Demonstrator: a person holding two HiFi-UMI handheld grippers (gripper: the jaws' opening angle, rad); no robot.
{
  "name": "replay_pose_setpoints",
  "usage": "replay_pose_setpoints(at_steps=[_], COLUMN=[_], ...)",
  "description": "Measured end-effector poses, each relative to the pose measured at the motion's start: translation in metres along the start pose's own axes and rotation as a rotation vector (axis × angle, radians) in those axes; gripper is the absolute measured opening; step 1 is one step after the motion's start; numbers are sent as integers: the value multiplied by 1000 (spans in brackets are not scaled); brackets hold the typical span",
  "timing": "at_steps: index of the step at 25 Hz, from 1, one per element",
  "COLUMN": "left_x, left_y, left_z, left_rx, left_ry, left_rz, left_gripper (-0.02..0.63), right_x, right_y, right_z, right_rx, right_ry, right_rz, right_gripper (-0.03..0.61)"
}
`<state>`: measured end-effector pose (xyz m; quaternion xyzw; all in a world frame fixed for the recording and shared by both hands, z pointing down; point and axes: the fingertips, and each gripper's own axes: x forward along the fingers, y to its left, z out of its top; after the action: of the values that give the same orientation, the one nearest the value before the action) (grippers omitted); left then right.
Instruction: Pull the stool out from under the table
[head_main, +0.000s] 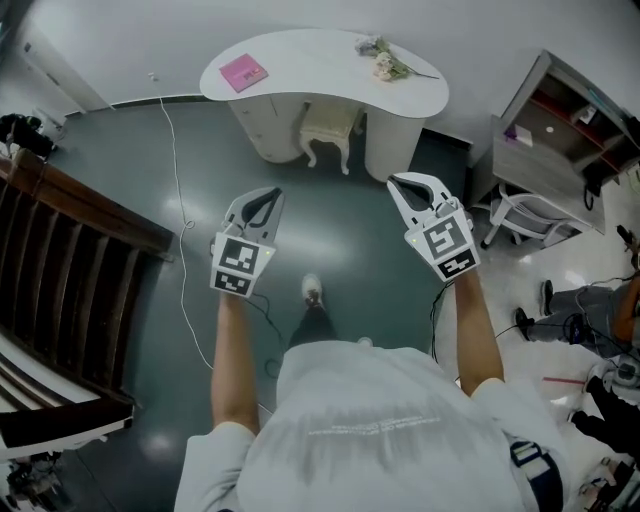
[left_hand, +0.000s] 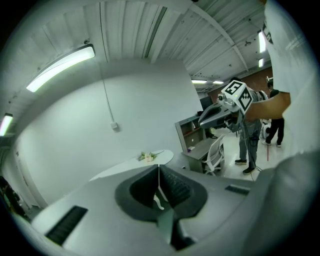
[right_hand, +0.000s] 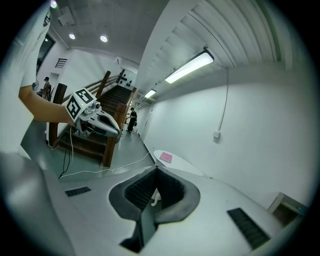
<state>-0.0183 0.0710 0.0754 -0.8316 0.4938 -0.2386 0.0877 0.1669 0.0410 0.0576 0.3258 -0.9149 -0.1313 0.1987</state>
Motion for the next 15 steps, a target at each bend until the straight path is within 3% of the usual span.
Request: replay_pose_setpoints(at_steps=[15], left_x=[115], left_y=[165], left_z=[-36], left_rx=[-9], left_ry=[-33], left_rz=[-107], left_gripper=[18], right_x=[166], right_y=[-70], right_z=[28], right_rx=[97], right_ry=[36], right_rz=[-140], right_gripper=[15])
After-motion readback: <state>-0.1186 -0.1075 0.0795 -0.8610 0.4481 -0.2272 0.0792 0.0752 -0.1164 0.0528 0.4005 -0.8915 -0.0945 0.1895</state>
